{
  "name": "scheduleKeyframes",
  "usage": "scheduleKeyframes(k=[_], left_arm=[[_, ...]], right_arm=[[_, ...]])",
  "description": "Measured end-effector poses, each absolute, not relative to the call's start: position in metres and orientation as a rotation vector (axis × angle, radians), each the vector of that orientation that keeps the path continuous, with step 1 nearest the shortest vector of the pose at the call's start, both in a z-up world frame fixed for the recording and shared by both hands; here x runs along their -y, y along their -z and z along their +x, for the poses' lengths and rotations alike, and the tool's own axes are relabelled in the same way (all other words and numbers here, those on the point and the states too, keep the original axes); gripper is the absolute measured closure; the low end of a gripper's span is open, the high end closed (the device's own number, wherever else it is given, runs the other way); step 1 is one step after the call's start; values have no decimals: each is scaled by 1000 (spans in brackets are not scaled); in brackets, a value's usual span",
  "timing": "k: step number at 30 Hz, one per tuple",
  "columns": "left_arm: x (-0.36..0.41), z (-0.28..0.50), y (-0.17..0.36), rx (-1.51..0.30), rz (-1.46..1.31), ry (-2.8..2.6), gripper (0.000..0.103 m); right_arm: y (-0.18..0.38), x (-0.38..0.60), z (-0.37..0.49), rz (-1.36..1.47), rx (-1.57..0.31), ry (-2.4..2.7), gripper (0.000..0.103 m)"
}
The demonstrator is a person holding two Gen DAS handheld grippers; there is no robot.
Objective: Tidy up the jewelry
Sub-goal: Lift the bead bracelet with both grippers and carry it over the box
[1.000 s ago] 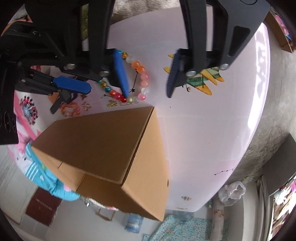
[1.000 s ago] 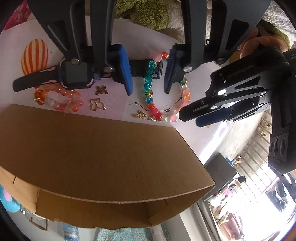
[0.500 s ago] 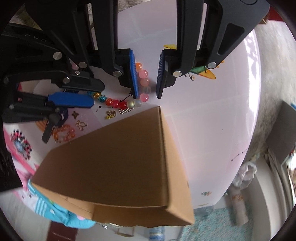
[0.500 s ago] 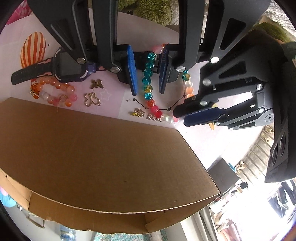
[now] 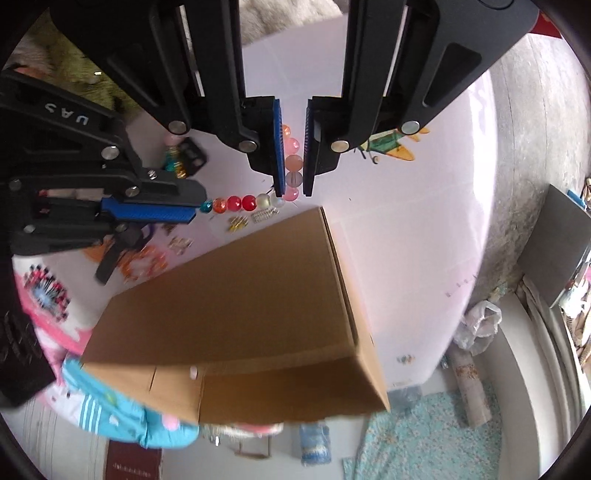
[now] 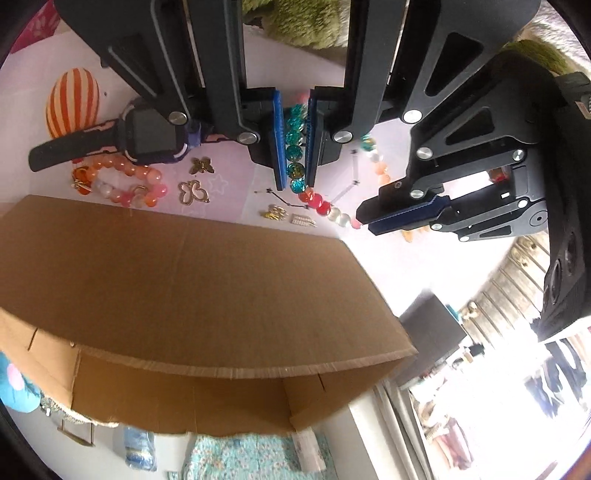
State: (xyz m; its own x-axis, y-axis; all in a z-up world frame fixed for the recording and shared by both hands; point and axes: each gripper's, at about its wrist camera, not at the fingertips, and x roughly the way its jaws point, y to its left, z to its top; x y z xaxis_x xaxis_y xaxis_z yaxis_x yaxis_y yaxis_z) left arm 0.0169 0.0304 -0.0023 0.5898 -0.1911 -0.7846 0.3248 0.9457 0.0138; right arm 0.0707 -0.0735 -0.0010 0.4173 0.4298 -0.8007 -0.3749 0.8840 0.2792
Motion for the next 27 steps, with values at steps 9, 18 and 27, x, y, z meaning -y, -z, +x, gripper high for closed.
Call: scheduleKeyframes(k=[9, 18, 27], left_arm=[[-21, -6, -94, -648, 138, 306, 95], [13, 92, -144, -532, 202, 295, 95], [23, 209, -79, -842, 229, 261, 95]], right_arm=[[-72, 81, 55, 100, -808, -585, 93], [-136, 119, 141, 10, -647, -580, 93], [-60, 125, 287, 44, -1067, -596, 93]])
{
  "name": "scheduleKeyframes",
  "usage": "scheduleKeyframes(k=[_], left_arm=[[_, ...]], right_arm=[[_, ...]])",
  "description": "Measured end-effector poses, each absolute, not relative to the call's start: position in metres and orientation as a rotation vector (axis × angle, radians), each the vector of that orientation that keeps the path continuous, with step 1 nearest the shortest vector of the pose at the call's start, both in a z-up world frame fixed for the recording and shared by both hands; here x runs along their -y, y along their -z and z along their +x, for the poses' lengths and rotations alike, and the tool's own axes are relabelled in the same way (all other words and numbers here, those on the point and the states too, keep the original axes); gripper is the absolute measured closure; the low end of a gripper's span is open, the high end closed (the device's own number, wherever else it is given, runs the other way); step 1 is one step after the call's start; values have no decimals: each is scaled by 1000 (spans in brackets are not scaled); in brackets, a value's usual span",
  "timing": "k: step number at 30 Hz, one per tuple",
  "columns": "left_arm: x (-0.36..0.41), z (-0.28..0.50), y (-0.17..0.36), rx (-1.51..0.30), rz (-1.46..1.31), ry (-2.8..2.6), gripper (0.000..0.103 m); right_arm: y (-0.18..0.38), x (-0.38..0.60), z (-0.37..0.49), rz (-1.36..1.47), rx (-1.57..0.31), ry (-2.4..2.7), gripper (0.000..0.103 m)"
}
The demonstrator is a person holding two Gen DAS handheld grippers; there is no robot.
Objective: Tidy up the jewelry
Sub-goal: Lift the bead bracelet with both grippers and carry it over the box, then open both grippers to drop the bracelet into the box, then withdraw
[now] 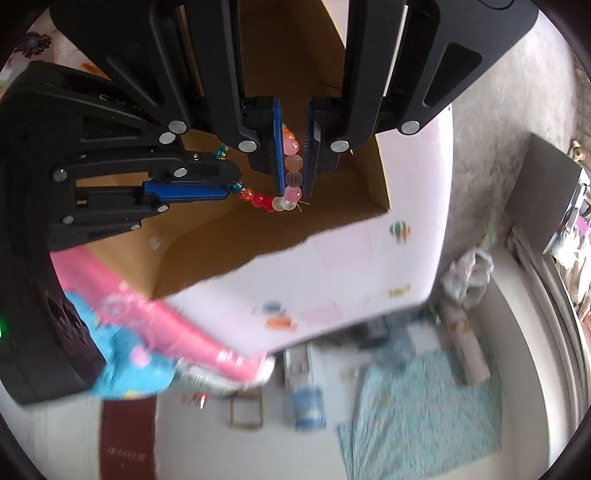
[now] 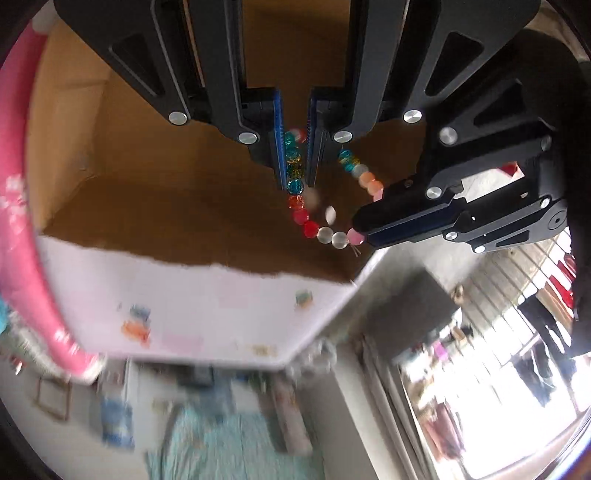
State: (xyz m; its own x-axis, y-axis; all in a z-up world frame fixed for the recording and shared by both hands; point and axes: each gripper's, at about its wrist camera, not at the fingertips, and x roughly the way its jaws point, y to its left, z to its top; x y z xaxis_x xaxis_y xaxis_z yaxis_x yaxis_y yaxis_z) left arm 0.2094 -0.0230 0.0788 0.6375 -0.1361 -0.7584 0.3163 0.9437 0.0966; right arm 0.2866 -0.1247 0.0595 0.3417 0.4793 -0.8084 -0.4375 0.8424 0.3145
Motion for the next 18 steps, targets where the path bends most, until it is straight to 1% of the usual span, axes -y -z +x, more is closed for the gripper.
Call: scheduleKeyframes(k=[4, 7, 9, 10, 15, 18], left_arm=[[20, 231, -55, -948, 264, 215, 94], [14, 235, -53, -980, 242, 194, 94], [12, 235, -54, -967, 246, 181, 90], [12, 235, -55, -957, 249, 174, 87], [6, 226, -71, -890, 211, 166, 86], [-2, 209, -86, -824, 182, 161, 78]], right_arm=[[-23, 117, 307, 82, -1235, -614, 93], [-3, 113, 319, 115, -1317, -627, 92], [2, 112, 327, 125, -1323, -625, 92], [4, 111, 330, 141, -1341, -642, 92], [-13, 112, 325, 116, -1248, -634, 92], [-44, 123, 311, 104, -1140, -620, 92]])
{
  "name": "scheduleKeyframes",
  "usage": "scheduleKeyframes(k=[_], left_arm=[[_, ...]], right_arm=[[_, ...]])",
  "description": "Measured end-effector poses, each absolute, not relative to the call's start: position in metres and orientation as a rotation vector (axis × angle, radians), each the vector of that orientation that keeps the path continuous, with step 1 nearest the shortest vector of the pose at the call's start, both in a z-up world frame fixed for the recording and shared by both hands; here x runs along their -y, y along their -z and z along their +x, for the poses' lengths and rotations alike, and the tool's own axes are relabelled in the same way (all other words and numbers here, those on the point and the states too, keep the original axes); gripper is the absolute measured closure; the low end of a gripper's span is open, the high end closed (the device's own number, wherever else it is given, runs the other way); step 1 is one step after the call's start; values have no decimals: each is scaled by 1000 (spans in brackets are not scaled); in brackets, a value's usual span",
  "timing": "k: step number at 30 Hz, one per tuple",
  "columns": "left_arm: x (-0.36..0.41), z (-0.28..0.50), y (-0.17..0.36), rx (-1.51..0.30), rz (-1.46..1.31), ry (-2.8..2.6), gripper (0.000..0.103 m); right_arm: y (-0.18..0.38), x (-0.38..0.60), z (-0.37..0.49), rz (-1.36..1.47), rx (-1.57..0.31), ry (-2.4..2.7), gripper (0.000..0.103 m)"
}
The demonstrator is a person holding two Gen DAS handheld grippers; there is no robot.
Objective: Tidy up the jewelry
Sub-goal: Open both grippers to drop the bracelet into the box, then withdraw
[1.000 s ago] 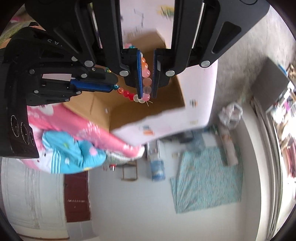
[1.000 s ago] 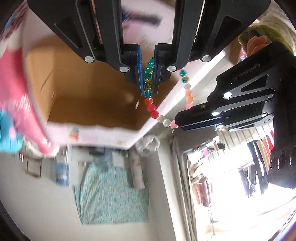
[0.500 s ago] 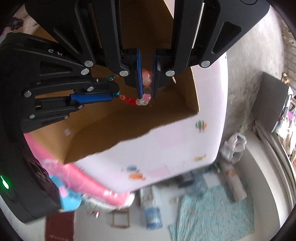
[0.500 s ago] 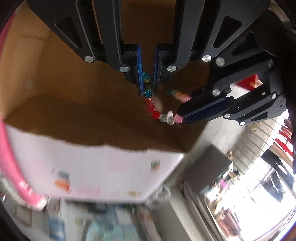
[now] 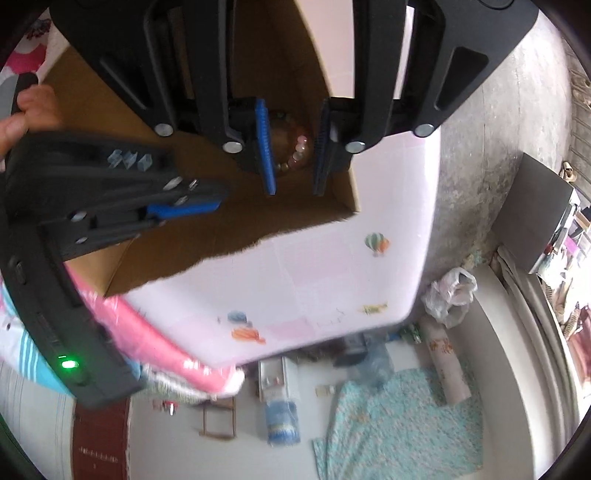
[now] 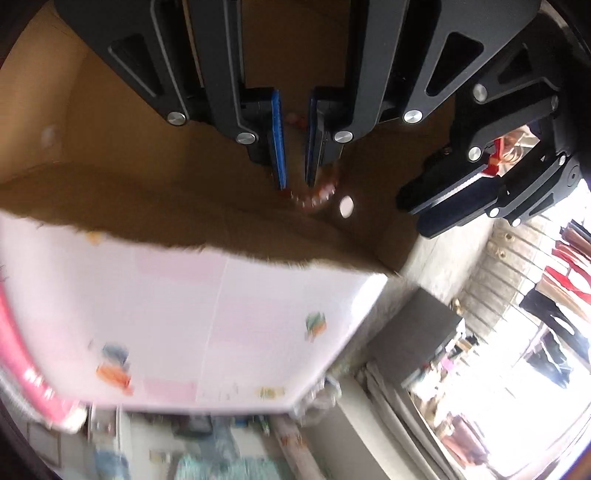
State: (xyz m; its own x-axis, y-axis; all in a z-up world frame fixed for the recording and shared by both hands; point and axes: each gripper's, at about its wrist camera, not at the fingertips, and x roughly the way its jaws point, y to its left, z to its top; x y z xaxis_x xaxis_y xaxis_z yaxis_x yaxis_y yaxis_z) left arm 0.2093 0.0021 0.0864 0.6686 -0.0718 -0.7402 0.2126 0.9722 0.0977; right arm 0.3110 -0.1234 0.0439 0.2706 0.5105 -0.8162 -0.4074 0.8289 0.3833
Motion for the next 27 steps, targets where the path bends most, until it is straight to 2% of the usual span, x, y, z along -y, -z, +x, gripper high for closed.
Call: scheduleKeyframes(k=[2, 3, 4, 6, 10, 12, 14, 19, 24, 26, 27], left_arm=[[-11, 189, -100, -763, 140, 172, 69], [-17, 172, -109, -725, 115, 180, 67], [-22, 155, -115, -690, 96, 194, 60], [-31, 120, -122, -635, 68, 211, 50], [-41, 66, -109, -629, 49, 196, 25], [-46, 48, -89, -680, 37, 172, 19], [-47, 37, -60, -773, 28, 130, 18], [-46, 33, 26, -1041, 35, 41, 18], [-37, 37, 45, -1048, 80, 35, 16], [-38, 43, 48, -1049, 71, 28, 9], [-40, 41, 50, -1049, 60, 25, 8]], right_arm=[[-72, 137, 300, 95, -1037, -621, 92], [-84, 141, 294, 92, -990, -621, 90], [-104, 154, 275, 86, -907, -616, 85], [-127, 180, 243, 85, -787, -592, 51], [-146, 240, 154, 62, -572, -465, 27], [-134, 261, 120, 61, -549, -403, 17], [-108, 281, 93, 66, -612, -322, 17], [-23, 305, 78, 116, -911, -78, 17], [30, 316, 77, 103, -1068, 60, 17], [38, 314, 80, 71, -1082, 70, 17], [39, 311, 82, 40, -1085, 79, 17]])
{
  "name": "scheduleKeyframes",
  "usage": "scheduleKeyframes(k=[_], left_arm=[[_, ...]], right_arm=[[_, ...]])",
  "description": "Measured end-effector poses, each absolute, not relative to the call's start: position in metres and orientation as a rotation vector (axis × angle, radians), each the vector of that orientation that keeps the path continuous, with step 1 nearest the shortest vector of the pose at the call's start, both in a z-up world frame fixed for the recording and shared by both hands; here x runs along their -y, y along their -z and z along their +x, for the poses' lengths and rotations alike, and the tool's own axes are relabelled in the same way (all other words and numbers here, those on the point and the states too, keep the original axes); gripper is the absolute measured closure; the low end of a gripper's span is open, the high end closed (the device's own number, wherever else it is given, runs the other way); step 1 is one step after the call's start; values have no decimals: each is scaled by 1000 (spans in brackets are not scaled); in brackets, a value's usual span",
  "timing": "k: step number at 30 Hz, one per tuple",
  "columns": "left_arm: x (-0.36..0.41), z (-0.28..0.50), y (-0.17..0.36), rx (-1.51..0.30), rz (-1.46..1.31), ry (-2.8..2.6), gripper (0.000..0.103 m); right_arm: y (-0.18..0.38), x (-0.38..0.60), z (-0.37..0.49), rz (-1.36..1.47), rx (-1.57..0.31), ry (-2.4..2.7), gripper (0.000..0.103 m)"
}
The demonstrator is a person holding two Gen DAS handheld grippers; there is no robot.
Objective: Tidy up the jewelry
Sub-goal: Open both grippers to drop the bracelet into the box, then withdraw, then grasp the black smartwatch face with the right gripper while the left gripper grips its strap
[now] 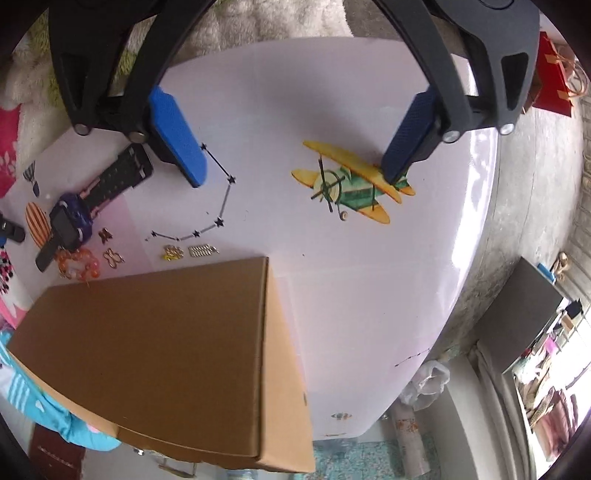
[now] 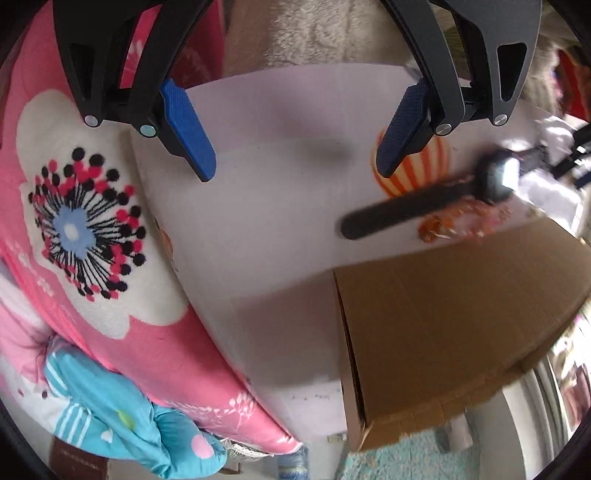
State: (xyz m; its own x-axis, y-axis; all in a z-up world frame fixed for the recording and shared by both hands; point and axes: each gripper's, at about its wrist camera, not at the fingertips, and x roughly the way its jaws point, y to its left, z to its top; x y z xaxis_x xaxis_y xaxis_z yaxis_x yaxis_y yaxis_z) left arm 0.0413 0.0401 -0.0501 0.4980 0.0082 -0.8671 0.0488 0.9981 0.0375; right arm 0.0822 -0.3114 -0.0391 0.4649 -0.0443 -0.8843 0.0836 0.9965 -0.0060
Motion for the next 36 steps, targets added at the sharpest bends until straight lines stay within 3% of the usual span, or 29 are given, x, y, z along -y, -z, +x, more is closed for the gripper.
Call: scheduleKeyframes(k=[3, 20, 26, 31, 33, 36], left_arm=[[-45, 42, 53, -1045, 29, 29, 8], [-43, 40, 53, -1040, 48, 55, 7], [-44, 39, 52, -1025, 72, 90, 7], [-42, 26, 37, -955, 57, 153, 9], [-40, 21, 30, -929, 23, 220, 10], [-30, 16, 28, -938, -58, 363, 26]], right_arm=[[41, 304, 82, -25, -1087, 81, 7], [33, 306, 76, -34, -1066, 27, 7], [-3, 276, 65, 26, -903, -159, 7], [-1, 234, 66, -5, -904, -296, 25], [3, 225, 66, 21, -915, -337, 37], [5, 216, 68, 54, -927, -388, 46]])
